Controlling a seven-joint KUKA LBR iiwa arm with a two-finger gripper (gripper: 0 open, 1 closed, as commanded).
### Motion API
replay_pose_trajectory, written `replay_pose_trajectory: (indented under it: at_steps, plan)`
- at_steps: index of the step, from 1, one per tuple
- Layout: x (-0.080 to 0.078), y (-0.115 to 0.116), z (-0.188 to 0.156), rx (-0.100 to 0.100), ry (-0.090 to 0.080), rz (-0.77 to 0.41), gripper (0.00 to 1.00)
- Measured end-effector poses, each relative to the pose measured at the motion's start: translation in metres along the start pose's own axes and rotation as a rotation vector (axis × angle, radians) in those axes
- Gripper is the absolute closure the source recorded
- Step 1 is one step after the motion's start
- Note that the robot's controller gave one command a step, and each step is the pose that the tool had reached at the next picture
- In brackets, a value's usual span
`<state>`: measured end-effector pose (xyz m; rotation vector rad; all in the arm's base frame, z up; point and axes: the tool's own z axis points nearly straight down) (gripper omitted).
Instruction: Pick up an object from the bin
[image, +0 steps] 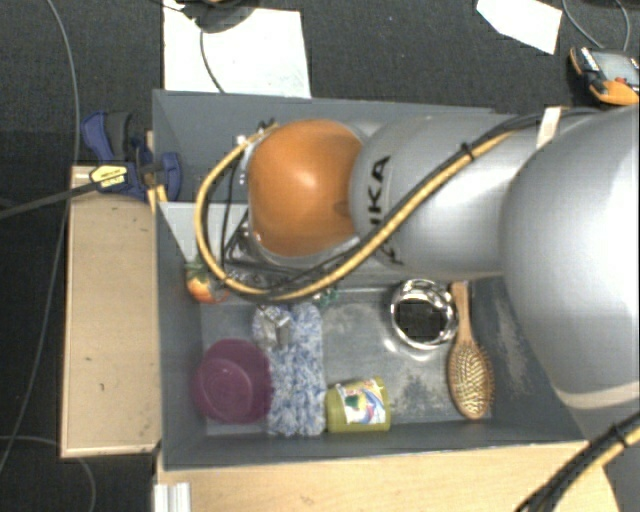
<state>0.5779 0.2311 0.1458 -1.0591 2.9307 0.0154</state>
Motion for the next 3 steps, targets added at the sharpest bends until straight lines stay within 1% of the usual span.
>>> replay_pose_trajectory:
  at_steps: [1, 2, 3]
  plan:
    - [0.000, 0.000, 0.000, 0.000, 0.000, 0.002, 0.00]
    - [0.056, 0.058, 0.057, -0.001, -0.004, -0.105, 0.00]
    - [0.011, 0.039, 0.061, 0.004, -0.012, -0.154, 1.00]
